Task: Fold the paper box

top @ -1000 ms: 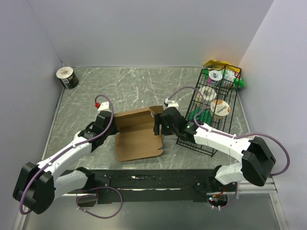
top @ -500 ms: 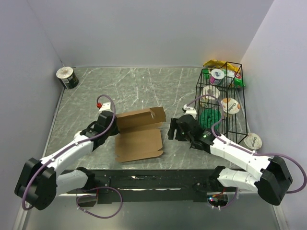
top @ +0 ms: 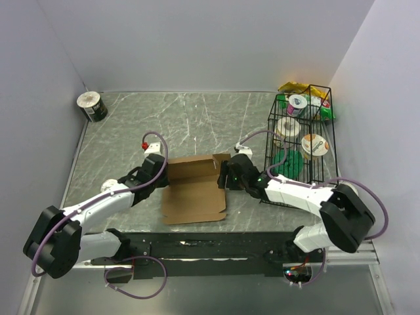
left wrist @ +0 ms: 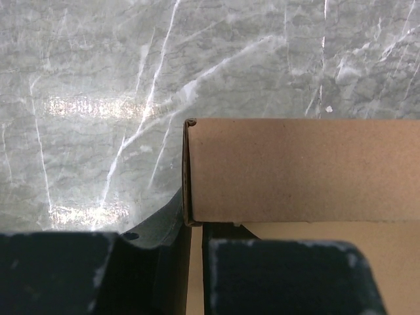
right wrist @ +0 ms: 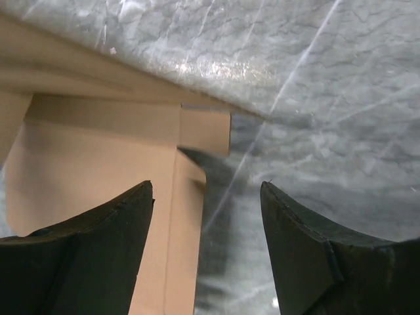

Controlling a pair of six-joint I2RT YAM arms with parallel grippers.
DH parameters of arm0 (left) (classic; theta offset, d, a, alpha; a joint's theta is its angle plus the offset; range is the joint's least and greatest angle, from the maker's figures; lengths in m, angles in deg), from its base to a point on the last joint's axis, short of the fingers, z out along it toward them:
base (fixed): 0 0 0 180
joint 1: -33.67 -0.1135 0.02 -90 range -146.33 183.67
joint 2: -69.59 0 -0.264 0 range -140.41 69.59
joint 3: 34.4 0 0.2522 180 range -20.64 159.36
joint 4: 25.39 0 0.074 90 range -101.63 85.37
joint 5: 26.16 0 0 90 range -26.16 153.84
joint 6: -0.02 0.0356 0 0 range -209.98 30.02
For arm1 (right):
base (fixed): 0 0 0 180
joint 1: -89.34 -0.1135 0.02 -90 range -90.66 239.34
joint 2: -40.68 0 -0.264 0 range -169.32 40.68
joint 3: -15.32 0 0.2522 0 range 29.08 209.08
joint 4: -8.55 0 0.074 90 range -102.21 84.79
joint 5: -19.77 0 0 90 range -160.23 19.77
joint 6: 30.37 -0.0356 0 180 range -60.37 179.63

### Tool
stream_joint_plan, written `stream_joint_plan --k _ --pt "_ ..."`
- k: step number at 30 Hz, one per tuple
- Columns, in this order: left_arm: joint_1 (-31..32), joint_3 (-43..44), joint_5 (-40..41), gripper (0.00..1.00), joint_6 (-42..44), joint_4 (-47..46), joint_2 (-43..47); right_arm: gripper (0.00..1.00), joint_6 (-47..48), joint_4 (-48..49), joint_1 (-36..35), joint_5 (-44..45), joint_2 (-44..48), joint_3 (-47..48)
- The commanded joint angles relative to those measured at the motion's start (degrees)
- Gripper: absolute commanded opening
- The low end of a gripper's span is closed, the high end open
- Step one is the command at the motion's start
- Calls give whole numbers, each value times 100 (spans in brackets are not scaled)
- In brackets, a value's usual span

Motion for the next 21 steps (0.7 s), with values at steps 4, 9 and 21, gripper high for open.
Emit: stream_joint_plan --k 4,9,21 --pt "104 153 48 13 -87 -66 -59 72 -107 1093 28 114 -440 45" --pt "113 162 48 13 -87 -58 -50 70 7 1339 37 246 -660 27" --pt "122 179 30 12 -70 -40 -59 61 559 2165 11 580 -915 -192"
